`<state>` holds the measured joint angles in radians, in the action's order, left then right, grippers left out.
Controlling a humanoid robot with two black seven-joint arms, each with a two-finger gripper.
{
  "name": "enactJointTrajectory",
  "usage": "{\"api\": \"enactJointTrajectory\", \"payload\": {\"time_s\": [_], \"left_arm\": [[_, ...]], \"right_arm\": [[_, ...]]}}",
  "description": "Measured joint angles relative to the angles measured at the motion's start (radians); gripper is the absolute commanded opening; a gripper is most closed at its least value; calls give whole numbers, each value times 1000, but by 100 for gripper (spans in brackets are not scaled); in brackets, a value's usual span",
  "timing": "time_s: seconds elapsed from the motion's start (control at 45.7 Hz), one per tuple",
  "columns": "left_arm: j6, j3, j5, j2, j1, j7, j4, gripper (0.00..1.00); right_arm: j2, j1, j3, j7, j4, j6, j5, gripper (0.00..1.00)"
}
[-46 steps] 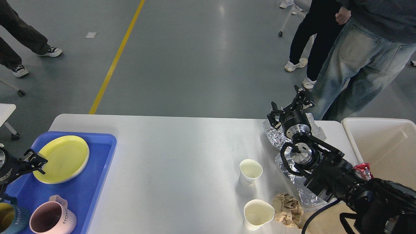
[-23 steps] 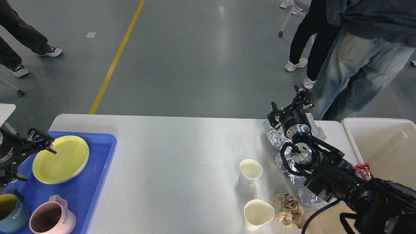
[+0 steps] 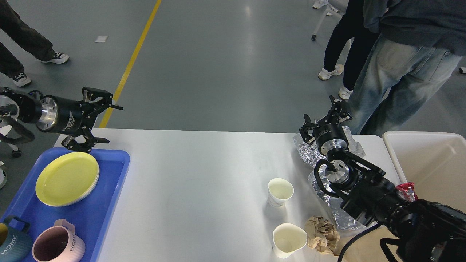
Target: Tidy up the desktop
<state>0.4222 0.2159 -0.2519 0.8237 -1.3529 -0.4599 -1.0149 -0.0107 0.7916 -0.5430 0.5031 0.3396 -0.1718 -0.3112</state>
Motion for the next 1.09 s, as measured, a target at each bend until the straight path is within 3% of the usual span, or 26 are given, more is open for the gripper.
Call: {"api": "enactJointTrajectory", "payload": {"time_s": [0.613, 0.7, 0.832, 0.875, 0.963, 1.094], "left_arm": [[27, 21, 7, -54, 18, 12, 112, 100], [29, 20, 1, -78, 54, 67, 132, 100], [30, -70, -29, -116, 155, 224, 177, 100], [26, -130, -45, -123, 200, 254, 200, 100], [11, -310, -63, -150, 307, 281, 270, 100], [-7, -608, -62, -201, 436, 285, 364, 100]], "right_arm": [[0, 0, 0, 0, 1, 0, 0, 100], [0, 0, 0, 0, 1, 0, 0, 100], [0, 0, 0, 0, 1, 0, 0, 100], [0, 0, 0, 0, 1, 0, 0, 100], [0, 0, 0, 0, 1, 0, -1, 100], [0, 0, 0, 0, 0, 0, -1, 100]]}}
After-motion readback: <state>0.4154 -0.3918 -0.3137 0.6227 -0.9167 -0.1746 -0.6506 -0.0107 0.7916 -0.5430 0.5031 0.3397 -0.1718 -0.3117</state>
